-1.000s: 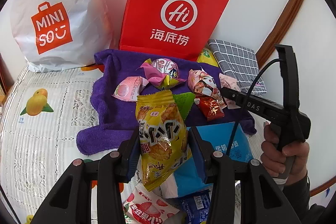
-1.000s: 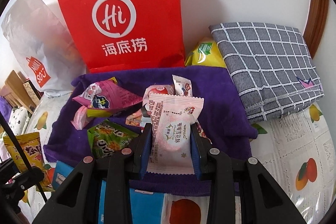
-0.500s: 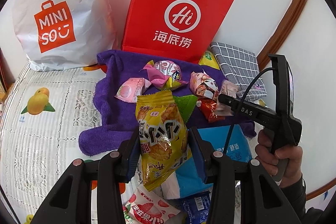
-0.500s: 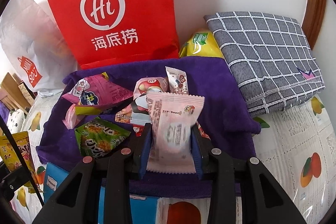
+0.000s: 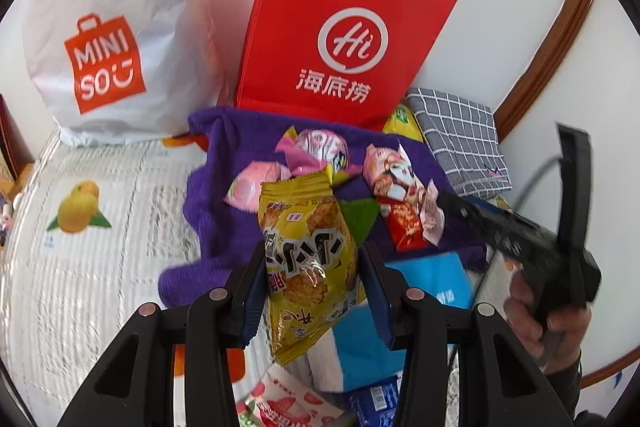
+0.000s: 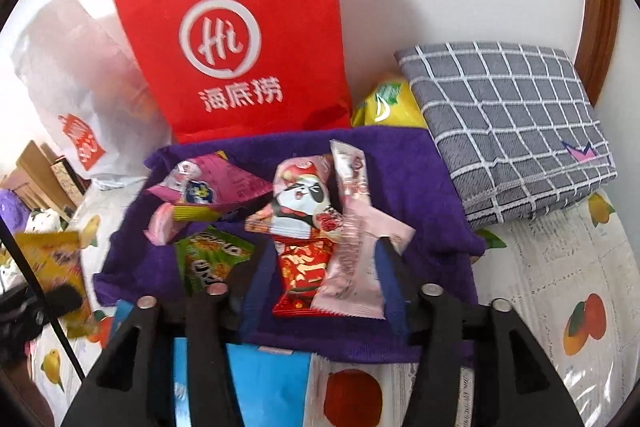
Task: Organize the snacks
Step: 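Lower both held snacks onto the purple towel and open both grippers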
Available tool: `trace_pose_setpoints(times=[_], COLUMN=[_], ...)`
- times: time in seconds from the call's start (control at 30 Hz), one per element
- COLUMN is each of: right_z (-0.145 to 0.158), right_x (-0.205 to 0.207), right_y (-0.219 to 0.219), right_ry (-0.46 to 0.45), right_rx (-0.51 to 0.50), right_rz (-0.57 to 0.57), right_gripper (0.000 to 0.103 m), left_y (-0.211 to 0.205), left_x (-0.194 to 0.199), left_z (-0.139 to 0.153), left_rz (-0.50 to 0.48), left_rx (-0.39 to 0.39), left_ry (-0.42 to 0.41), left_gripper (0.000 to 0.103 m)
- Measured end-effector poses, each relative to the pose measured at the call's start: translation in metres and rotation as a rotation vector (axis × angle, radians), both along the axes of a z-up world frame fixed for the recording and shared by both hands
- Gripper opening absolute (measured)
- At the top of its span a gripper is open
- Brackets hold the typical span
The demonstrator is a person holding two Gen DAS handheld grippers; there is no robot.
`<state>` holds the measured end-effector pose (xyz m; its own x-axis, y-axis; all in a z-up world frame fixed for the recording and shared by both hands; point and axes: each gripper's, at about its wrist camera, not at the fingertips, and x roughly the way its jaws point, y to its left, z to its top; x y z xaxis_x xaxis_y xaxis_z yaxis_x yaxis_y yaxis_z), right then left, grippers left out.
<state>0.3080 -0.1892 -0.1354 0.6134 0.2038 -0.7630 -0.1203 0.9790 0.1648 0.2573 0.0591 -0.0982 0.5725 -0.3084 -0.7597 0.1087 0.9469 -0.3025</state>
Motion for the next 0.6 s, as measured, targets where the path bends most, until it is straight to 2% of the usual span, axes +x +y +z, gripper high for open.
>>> trace_pose_setpoints(times=[0.2,0.5,0.6], right_z=[0.009,0.011,0.013], right_x=[-0.015,-0.027,-0.031], right_y=[-0.007,-0.006,-0.001], right_ry=[0.007,0.016,0.008], right_rx=[0.031,0.051,0.026], right_rz=[0.023,0.052,0.073], right_gripper=[0.062,0.063,0.063], left_y=[-0.002,-0.015,-0.022], left_x=[0.03,0.076,0.083], left_z=[0.003,-0.032,-0.043], left_rz=[0.028,0.049,0.04], left_rx=[0.032,0.071,0.086], left_ry=[0.02,0.116,0.138], left_gripper=[0.042,0.042,0.042])
